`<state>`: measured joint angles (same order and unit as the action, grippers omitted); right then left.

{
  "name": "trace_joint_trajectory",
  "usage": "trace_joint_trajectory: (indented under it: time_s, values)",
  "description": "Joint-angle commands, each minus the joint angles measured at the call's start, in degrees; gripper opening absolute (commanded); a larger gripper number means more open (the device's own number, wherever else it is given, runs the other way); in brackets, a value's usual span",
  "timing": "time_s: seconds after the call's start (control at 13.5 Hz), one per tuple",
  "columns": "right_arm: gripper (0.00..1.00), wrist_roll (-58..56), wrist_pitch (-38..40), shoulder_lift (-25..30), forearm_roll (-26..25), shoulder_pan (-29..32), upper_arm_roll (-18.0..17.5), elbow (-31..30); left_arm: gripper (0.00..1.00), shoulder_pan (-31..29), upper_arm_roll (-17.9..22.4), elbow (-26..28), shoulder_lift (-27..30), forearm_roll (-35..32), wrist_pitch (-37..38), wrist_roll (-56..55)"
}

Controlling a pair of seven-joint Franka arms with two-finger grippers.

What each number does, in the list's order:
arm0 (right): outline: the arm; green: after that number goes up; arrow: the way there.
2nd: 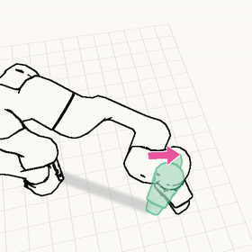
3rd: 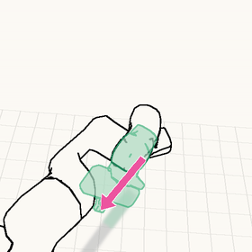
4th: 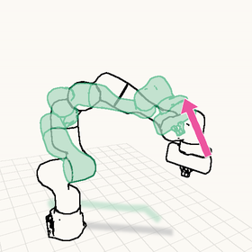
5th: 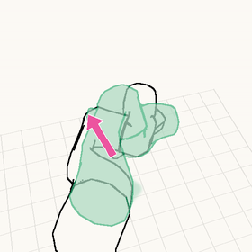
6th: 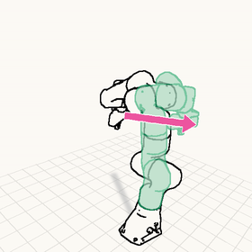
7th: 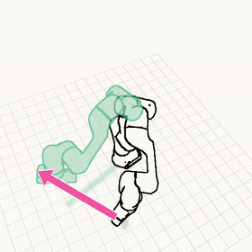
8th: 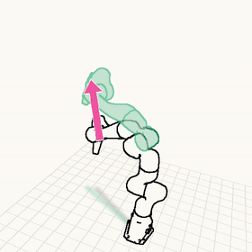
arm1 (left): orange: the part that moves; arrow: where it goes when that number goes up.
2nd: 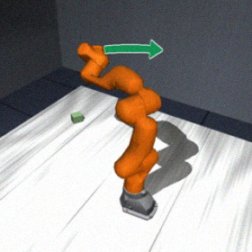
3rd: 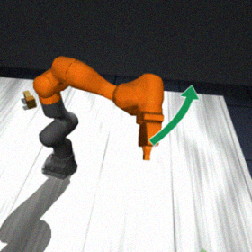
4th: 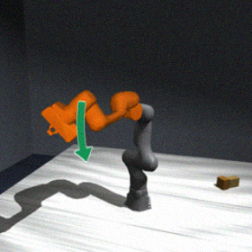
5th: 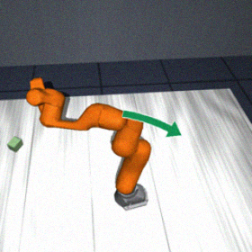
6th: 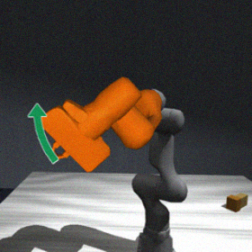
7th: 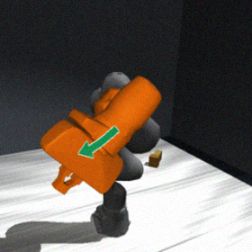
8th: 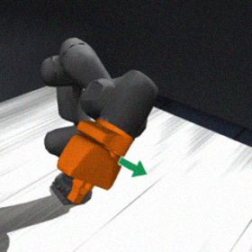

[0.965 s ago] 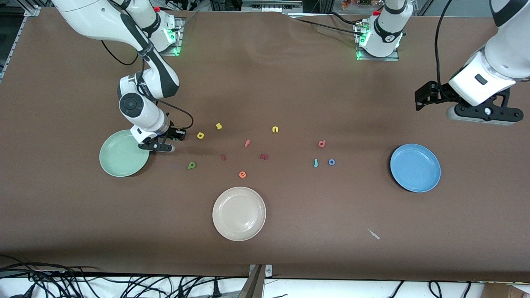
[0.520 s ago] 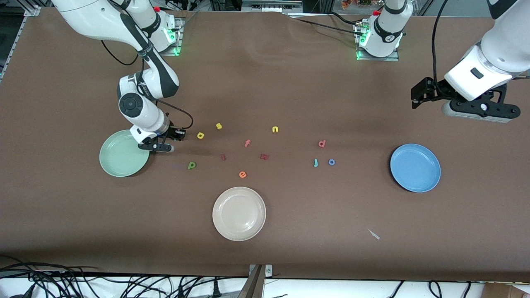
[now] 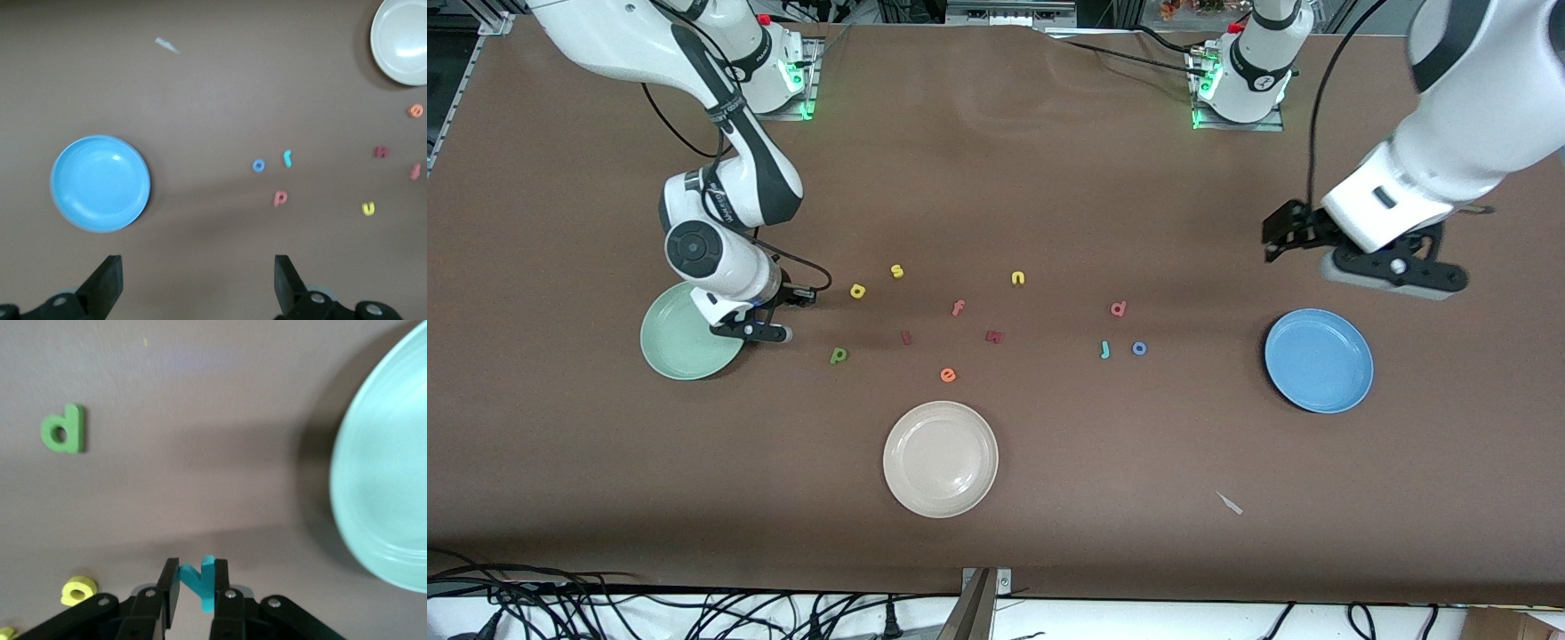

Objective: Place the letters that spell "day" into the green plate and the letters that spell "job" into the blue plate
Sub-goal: 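Drop the y on the green plate while the left gripper reaches letters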

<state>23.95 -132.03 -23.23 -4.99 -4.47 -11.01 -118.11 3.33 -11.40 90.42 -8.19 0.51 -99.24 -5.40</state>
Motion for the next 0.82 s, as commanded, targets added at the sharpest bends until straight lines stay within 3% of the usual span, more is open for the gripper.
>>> trace_joint_trajectory:
  time_s: [0.0,0.22,0.37,0.52,0.59,0.67,0.74]
  values:
    - [0.09,-6.95,2.04,-0.07,-1.51,0.42,2.91,2.35,1.00,2.99,0.06,6.59,0.89,0.38,-8.13,-5.39]
    - [0.10,-18.82,1.95,-0.41,-1.78,0.51,8.01,3.32,1.00,4.40,0.06,16.69,0.63,0.37,-22.61,-6.55]
    - [0.10,-24.19,1.43,-0.77,-1.78,1.82,9.34,3.58,1.00,5.02,-0.03,23.28,0.36,0.72,-30.19,-6.55]
    - [0.12,-27.45,-0.41,-2.08,-1.78,4.10,9.34,3.58,1.00,5.19,-0.38,25.59,-0.69,1.08,-31.71,-6.03]
    - [0.18,-28.86,-1.81,-3.04,-1.69,5.25,9.34,3.58,1.00,5.28,-0.38,26.03,-0.87,1.08,-31.28,-5.94]
    - [0.44,-29.13,-2.17,-3.49,-1.60,5.87,9.34,3.58,1.00,5.28,-0.47,26.82,-1.13,1.08,-31.27,-5.94]
    - [0.77,-28.79,-2.18,-3.49,-1.26,5.79,9.25,3.58,1.00,5.72,-0.38,26.91,-2.18,1.08,-30.92,-5.94]
